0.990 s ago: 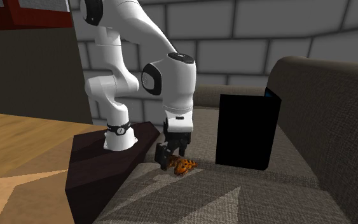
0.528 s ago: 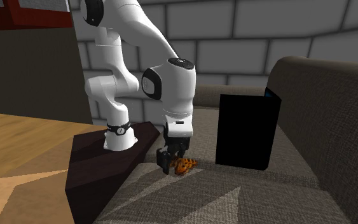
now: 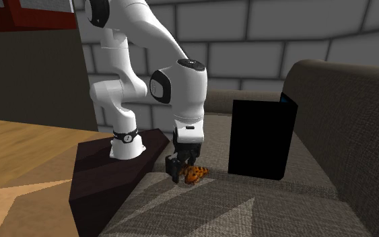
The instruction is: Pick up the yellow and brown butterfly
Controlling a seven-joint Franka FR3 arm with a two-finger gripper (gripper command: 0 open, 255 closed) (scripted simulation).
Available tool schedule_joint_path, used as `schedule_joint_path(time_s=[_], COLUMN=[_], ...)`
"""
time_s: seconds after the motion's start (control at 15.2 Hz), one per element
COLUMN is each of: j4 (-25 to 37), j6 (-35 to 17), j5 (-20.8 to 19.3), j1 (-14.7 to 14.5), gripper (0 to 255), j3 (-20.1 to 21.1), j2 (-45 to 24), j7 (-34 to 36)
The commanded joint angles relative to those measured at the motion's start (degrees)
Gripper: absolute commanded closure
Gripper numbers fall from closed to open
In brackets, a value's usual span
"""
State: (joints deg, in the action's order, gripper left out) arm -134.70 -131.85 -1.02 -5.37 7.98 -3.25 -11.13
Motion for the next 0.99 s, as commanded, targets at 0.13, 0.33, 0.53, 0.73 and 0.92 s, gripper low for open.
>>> schedule_joint_path(time_s=[0.13,0.33,0.53,0.73,0.92], j4=[1.0,1.8,2.7,3.7,4.1], j6=[3.0,5.4,7.7,10.0,10.9], j5=[0.4,0.7,0.9,1.2,1.2], j1=[0.0,0.0,0.0,0.0,0.0], gripper=[255,255,255,255,255], j3=[0.0,0.0,0.0,0.0,0.0], j2=[2.1,3.6,5.0,6.4,6.8], j7=[-0.3,-0.5,-0.7,-0.9,-1.0])
